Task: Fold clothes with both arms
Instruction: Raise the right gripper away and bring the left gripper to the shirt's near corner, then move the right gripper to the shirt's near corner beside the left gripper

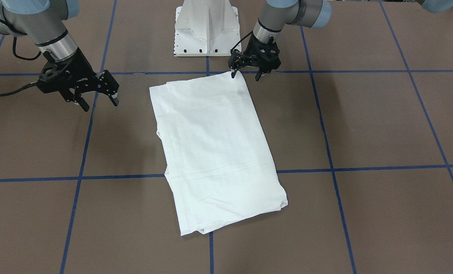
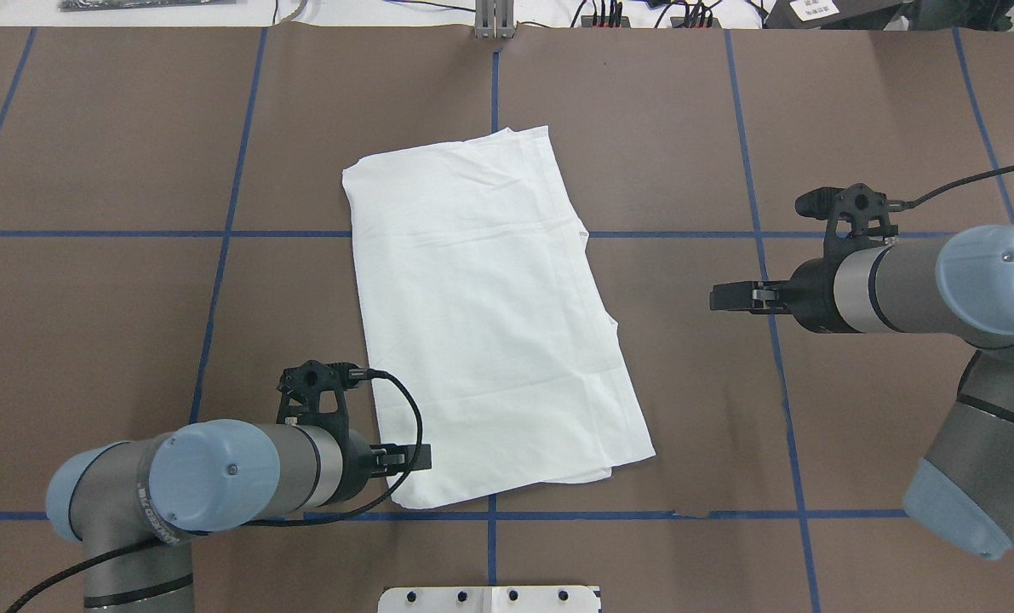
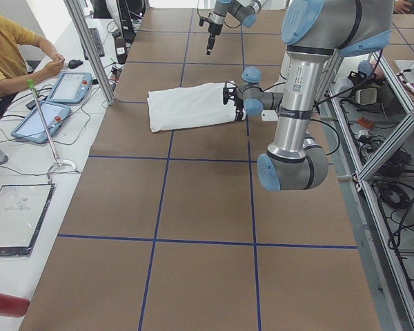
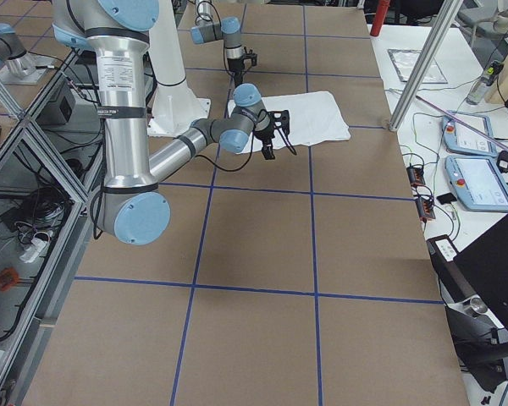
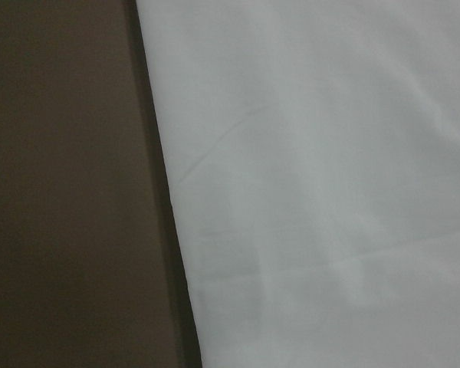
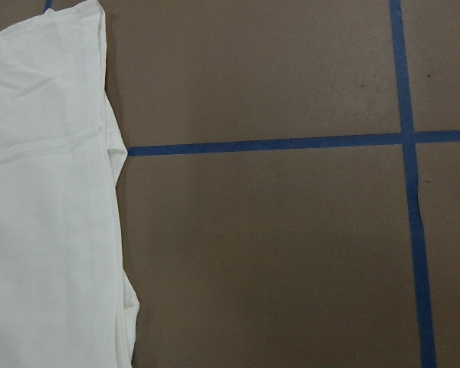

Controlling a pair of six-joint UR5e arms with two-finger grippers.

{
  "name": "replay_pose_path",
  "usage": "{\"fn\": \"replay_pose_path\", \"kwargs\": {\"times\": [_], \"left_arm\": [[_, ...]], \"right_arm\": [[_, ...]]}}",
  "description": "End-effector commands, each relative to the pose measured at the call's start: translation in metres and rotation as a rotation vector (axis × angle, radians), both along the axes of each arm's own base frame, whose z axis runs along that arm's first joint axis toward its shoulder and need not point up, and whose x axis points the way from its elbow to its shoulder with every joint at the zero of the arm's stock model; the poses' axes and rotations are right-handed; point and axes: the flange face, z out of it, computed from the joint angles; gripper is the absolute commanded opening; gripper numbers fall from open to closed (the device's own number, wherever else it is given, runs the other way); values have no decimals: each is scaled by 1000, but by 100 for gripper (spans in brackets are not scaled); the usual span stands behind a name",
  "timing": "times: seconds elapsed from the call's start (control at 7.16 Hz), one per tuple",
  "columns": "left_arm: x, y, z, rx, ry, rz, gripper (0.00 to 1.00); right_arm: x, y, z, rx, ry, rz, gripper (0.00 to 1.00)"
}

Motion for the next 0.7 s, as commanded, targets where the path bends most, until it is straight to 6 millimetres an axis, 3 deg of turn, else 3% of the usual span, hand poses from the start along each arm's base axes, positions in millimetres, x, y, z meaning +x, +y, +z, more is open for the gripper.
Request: {"fn": "replay_pose_path", "kwargs": {"times": [0.0,0.28,0.56], "left_arm": [[15,20,4,-21,-26,19,78],[23,20,9,-24,-41,22,75],[26,20,6,-22,-37,23,62]], "right_arm": [[0,0,-2,2,-3,-1,100],[0,0,-2,2,-3,-1,100],[-1,-1,-1,1,-2,-1,100]]}}
